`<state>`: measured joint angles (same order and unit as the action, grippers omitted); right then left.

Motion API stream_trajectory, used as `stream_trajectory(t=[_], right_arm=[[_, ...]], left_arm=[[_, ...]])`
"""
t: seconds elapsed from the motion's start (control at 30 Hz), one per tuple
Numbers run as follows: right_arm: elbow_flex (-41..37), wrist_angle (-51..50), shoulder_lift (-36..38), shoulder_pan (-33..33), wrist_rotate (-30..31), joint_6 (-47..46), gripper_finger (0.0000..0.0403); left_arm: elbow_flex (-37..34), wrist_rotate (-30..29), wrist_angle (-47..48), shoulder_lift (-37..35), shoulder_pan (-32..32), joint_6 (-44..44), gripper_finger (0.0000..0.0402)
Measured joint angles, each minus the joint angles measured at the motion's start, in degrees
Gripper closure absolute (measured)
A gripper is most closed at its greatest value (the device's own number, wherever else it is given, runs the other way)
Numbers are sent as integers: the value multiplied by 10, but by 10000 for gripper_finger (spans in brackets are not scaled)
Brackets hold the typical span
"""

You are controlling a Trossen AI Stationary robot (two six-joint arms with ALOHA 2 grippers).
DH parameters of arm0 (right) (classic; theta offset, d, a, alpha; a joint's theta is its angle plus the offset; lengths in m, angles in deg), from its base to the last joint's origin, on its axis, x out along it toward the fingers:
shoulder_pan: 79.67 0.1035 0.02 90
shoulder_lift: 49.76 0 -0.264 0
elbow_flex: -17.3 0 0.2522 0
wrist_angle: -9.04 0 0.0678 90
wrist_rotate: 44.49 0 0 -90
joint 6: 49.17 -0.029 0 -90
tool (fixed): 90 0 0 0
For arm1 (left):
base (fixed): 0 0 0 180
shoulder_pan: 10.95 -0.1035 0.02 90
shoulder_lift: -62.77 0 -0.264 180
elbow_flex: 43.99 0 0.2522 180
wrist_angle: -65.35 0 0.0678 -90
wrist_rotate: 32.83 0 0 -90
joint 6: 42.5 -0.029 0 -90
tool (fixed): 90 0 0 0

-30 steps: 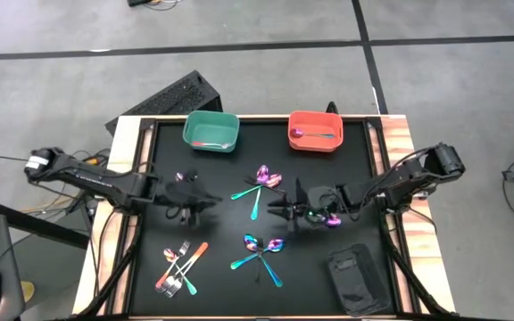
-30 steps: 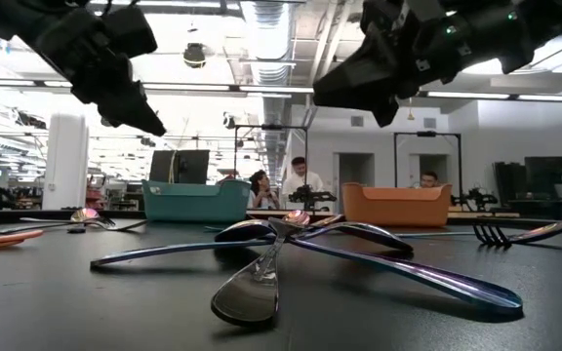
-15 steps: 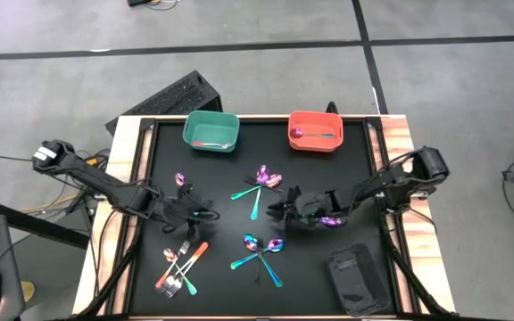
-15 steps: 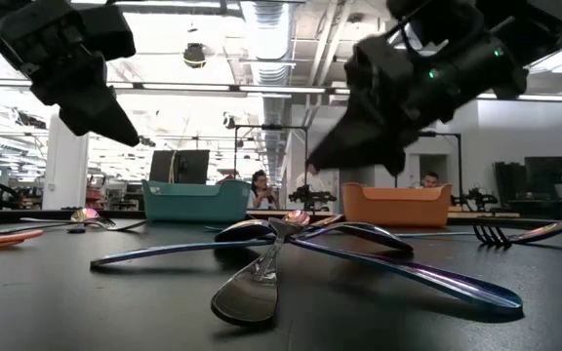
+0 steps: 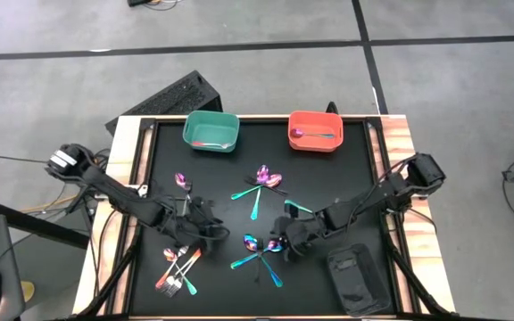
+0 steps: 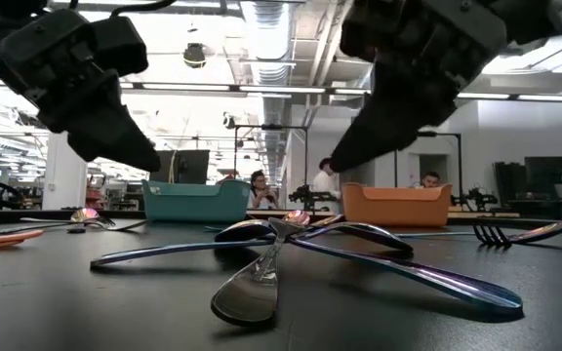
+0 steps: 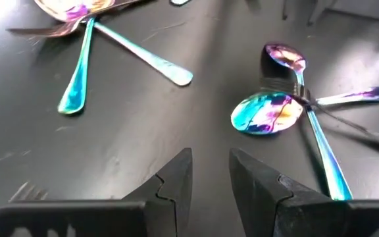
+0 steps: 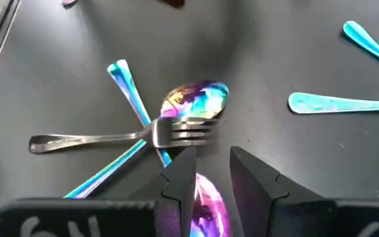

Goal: Sort silverware by color (type)
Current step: Put the purple spoon into the black bin

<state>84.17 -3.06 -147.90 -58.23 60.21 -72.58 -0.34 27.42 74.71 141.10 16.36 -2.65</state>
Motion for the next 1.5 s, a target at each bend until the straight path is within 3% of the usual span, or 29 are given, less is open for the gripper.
stream_trajectory(t=[0.17, 0.33, 0.63, 0.83, 1.0, 1.13, 1.27, 1.5], right_arm=[[15, -70, 0, -1, 4, 16, 287], [15, -118, 3, -26, 36, 93, 287], [15, -139, 37, -188, 43, 215, 287], [15, -133, 84, -269, 19, 220, 287], [15, -140, 106, -288, 17, 220, 287], [15, -140, 109, -299, 17, 219, 287], [15, -131, 108, -310, 15, 206, 287], [15, -105, 108, -310, -26, 90, 288]], left_arm=[[4, -7, -36, 16, -26, -35, 313], [23, -12, -25, -3, -94, -107, 313], [30, -2, 14, -62, -276, -257, 313], [30, 136, 26, -78, -441, -315, 313], [30, 184, 2, -69, -575, -357, 313], [45, 279, 1, -51, -677, -361, 313], [63, 314, 14, -28, -713, -364, 313], [70, 368, 6, -23, -694, -389, 313]])
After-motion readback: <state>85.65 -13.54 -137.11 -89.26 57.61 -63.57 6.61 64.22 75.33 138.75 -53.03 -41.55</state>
